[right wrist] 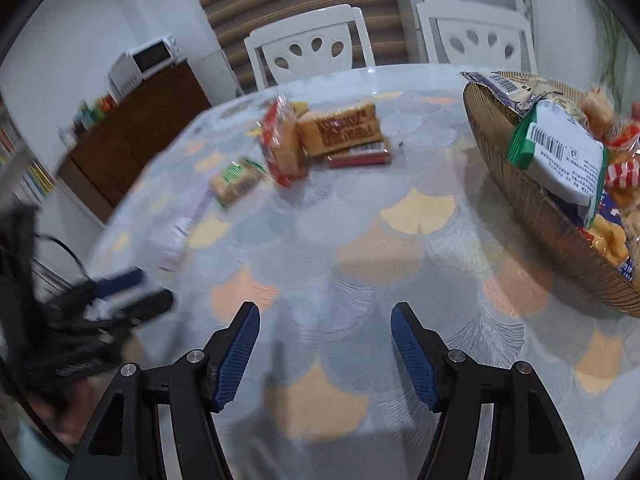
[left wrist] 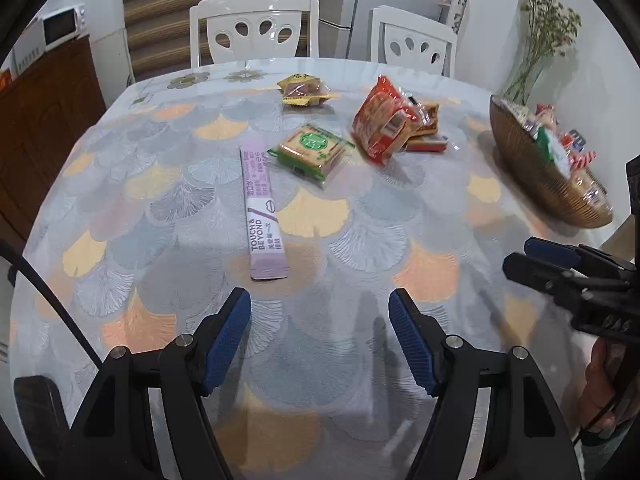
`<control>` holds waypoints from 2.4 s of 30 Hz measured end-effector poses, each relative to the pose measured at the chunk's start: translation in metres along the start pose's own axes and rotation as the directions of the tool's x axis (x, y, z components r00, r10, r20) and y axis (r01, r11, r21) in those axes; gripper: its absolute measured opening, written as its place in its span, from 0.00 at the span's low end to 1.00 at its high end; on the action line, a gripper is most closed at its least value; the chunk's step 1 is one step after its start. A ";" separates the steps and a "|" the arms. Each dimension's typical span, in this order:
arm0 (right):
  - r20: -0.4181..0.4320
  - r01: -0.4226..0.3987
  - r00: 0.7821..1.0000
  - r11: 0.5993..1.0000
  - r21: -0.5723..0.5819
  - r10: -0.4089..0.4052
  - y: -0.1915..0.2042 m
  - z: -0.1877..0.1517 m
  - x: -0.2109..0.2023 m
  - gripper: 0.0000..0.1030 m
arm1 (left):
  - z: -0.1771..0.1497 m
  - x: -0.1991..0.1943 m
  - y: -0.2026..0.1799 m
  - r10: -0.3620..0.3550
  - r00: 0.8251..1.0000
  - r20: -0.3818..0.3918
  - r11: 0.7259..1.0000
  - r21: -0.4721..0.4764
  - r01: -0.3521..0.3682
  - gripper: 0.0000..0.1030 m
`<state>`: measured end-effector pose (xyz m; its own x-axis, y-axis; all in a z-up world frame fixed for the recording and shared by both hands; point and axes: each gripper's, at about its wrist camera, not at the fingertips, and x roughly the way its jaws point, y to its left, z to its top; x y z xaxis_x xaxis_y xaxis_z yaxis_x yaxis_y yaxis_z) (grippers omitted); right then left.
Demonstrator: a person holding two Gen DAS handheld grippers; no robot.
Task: Organize snacks
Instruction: 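Move both open grippers back over the remaining snacks on the table, then grasp the purple stick pack with the left gripper while the right grasps the orange-red bread pack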
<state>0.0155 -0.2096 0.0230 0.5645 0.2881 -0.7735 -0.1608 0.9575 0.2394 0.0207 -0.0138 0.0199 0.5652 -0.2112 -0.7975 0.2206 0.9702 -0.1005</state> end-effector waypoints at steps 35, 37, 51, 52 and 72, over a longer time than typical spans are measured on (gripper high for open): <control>0.034 -0.071 0.997 0.995 0.069 0.069 0.025 0.097 0.021 0.68 | 0.069 0.037 0.040 0.048 0.999 -0.010 0.997 -0.055 -0.048 0.64; 0.034 -0.068 0.997 0.994 0.088 0.065 0.025 0.112 0.033 0.68 | 0.070 0.046 0.041 0.076 0.997 -0.020 0.996 -0.051 -0.077 0.64; -0.043 -0.013 0.999 0.994 0.109 0.018 0.033 0.126 0.092 0.26 | 0.067 0.055 0.038 0.078 0.997 -0.006 0.997 -0.010 -0.078 0.18; -0.041 -0.008 0.999 0.995 0.100 0.012 0.035 0.123 0.089 0.26 | 0.067 0.055 0.038 0.081 0.997 -0.005 0.997 -0.010 -0.081 0.17; -0.047 -0.196 0.965 0.831 0.521 0.257 -0.040 -0.034 -0.025 0.27 | 0.005 -0.020 -0.016 -0.090 0.996 -0.017 0.996 0.013 0.090 0.15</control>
<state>-0.0197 -0.2547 0.0122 0.4658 0.5249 -0.7124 0.1777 0.7332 0.6564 0.0097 -0.0253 0.0399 0.5293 -0.2956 -0.7952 0.2813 0.9455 -0.1642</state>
